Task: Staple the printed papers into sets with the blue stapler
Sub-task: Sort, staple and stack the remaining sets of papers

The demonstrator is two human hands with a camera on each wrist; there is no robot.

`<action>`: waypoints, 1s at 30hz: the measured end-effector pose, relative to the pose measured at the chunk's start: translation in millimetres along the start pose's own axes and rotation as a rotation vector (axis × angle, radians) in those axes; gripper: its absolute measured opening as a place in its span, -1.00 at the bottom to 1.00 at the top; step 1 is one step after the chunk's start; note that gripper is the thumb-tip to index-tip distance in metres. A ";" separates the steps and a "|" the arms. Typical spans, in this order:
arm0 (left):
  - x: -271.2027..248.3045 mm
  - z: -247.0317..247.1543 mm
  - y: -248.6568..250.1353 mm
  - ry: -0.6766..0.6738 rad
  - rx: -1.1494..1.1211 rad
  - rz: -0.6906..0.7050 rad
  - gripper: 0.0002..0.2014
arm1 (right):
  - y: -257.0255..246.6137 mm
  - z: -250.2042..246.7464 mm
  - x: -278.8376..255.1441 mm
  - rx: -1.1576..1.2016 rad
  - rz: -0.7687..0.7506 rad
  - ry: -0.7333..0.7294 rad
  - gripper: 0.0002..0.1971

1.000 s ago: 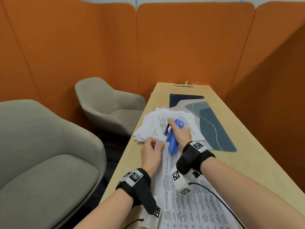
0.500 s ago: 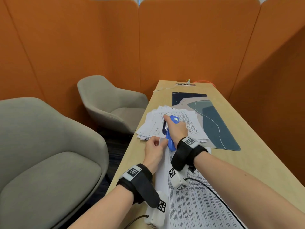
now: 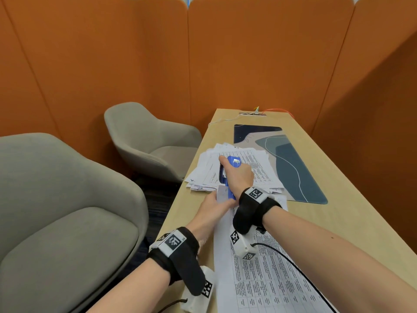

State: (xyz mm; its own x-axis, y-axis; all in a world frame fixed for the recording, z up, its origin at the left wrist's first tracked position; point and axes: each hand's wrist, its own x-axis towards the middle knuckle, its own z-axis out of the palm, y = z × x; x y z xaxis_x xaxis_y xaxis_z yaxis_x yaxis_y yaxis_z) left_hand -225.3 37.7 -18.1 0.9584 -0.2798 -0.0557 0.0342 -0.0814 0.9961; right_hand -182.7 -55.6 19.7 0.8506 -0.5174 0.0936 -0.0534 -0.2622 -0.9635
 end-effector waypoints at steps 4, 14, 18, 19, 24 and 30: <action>-2.8 -4.1 -1.3 -0.006 0.076 0.066 -0.80 | -3.5 0.1 -3.0 -0.006 -0.014 -0.017 -0.64; -3.9 -5.5 -4.1 0.016 0.145 0.056 -0.69 | -3.7 4.9 -2.7 0.016 -0.001 0.041 -0.60; 2.8 -11.7 1.4 0.012 0.146 0.006 -0.46 | -8.1 -3.9 5.7 0.173 0.108 0.057 -0.48; 5.8 -12.3 1.8 0.044 0.151 -0.002 -0.45 | -11.2 -10.6 10.5 0.295 0.159 0.102 -0.42; 5.4 -11.1 2.8 0.124 0.004 -0.030 -0.81 | -30.1 -94.9 35.5 0.800 0.193 0.073 -0.46; 3.2 3.4 19.8 0.063 -0.207 -0.003 -0.81 | 34.6 -193.3 -2.5 0.321 0.222 -0.284 -0.46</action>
State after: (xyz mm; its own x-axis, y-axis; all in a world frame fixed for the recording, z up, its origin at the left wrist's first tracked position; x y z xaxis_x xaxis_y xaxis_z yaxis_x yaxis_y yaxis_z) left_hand -222.5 31.9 1.3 0.9739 -0.2188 -0.0610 0.0885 0.1182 0.9890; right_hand -287.7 -220.8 34.5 0.9485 -0.2776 -0.1523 -0.1238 0.1177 -0.9853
